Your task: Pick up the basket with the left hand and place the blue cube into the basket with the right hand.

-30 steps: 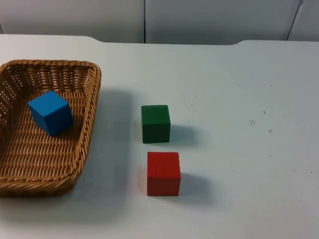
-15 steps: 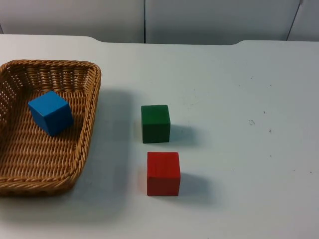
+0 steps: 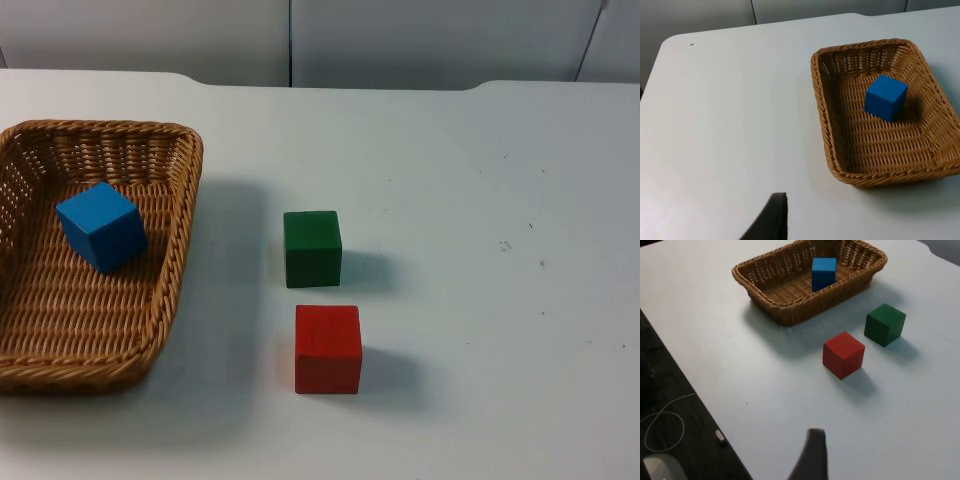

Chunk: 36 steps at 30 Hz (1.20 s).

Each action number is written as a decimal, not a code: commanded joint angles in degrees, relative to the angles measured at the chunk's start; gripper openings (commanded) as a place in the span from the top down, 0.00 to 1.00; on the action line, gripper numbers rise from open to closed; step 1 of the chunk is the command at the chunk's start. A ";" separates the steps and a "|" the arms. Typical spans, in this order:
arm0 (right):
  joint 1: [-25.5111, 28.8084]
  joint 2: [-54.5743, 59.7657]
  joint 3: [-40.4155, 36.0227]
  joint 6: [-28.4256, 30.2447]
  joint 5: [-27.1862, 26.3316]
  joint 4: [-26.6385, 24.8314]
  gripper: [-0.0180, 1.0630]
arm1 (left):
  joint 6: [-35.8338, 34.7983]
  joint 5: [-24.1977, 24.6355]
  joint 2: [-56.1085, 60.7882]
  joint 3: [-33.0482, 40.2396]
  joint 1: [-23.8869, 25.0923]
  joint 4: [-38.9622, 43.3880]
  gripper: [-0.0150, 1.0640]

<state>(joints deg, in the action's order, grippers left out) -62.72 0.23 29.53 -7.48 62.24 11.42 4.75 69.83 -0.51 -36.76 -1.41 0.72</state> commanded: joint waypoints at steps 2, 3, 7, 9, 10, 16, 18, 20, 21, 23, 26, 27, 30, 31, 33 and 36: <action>0.22 -0.23 -0.39 0.27 -0.61 0.26 0.30 | 1.34 -0.10 0.51 3.88 -0.35 -0.09 0.01; 0.22 -0.23 -0.39 0.27 -0.61 0.26 0.30 | 1.34 -0.10 0.51 3.88 -0.35 -0.09 0.01; 0.22 -0.23 -0.39 1.13 -0.53 -0.65 0.30 | 2.92 -1.28 0.51 5.06 -0.35 -1.39 0.01; 0.22 -0.23 -0.39 2.34 -0.53 -1.64 0.28 | 4.46 -1.52 0.51 5.06 -0.35 -2.12 0.01; 0.22 -0.23 -0.39 3.43 -0.53 -2.53 0.25 | 5.25 -1.83 0.51 5.06 -0.35 -2.69 0.01; 0.22 -0.23 -0.52 4.73 -0.53 -3.95 0.08 | 5.43 -3.97 0.51 5.43 -0.35 -8.13 0.01; 0.22 -0.23 -0.52 4.50 -0.53 -3.95 0.06 | 5.43 -4.13 0.51 5.46 -0.35 -9.27 0.01; 0.22 -0.23 -0.52 4.50 -0.53 -3.82 0.06 | 5.43 -4.22 0.51 5.46 -0.35 -10.85 0.01; 0.22 -0.23 -0.52 4.50 -0.53 -3.82 0.06 | 5.43 -4.22 0.51 5.46 -0.35 -10.85 0.01; 0.22 -0.23 -0.52 4.50 -0.53 -3.82 0.06 | 5.43 -4.48 0.51 5.56 -0.35 -11.84 0.01; 0.22 -0.23 -0.52 4.50 -0.53 -3.82 0.06 | 5.43 -4.57 0.51 5.58 -0.35 -11.85 0.01; 0.22 -0.23 -0.52 4.50 -0.53 -3.82 0.06 | 5.43 -4.57 0.51 5.58 -0.35 -11.85 0.01; 0.22 -0.23 -0.52 4.50 -0.53 -3.82 0.06 | 5.43 -4.85 0.51 5.58 -0.35 -10.16 0.01; 0.22 -0.23 -0.52 4.50 -0.53 -3.82 0.06 | 5.06 -5.32 0.51 5.85 -0.35 -8.64 0.01; 0.22 -0.23 -0.52 4.50 -0.53 -3.82 0.06 | 2.43 -7.59 0.51 7.00 -0.35 -6.34 0.01; 0.22 -0.23 -0.52 4.50 -0.53 -3.82 0.06 | -4.01 -8.07 0.51 7.39 -0.35 -1.37 0.01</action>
<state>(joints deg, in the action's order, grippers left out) -62.72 0.23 29.32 -3.44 62.24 7.81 4.91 63.24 -0.29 -29.76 -1.41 -3.53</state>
